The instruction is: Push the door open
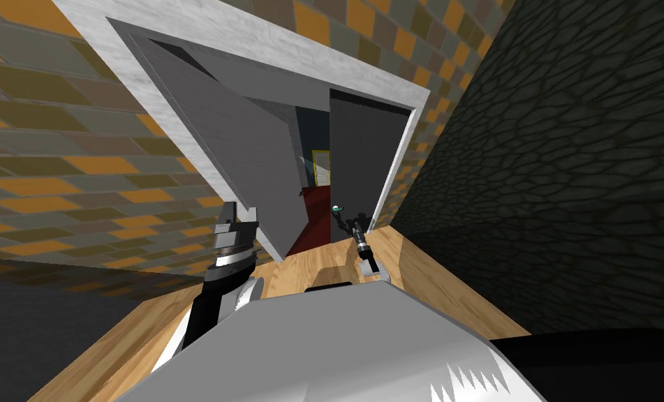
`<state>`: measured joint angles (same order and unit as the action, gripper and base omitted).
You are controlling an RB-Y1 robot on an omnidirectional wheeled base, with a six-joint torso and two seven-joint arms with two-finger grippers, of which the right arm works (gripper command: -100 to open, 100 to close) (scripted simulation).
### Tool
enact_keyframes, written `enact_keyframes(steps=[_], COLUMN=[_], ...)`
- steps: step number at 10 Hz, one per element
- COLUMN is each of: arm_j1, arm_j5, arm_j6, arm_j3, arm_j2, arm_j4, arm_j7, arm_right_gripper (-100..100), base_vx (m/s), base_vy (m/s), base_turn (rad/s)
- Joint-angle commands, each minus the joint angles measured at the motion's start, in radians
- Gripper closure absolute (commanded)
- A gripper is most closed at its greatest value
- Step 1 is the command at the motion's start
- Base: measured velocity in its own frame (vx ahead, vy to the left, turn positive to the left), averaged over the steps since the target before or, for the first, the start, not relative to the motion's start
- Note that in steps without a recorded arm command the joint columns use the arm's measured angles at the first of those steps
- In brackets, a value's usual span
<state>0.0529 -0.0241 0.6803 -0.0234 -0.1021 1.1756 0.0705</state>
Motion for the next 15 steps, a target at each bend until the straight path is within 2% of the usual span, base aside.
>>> enact_keyframes(steps=[1, 11, 15], arm_j1=[-0.020, -0.126, -0.161], arm_j5=[-0.003, -0.014, -0.018], arm_j6=[0.010, 0.071, 0.090], arm_j3=[-0.003, -0.021, -0.026], arm_j2=[-0.004, -0.005, -0.004], arm_j4=[-0.048, -0.311, -0.397], arm_j7=[0.003, 0.008, 0.009], arm_right_gripper=[-100, -100, -100], base_vx=[0.100, 0.094, 0.086], base_vy=[-0.021, -0.025, -0.026], base_turn=[0.071, 0.056, 0.046])
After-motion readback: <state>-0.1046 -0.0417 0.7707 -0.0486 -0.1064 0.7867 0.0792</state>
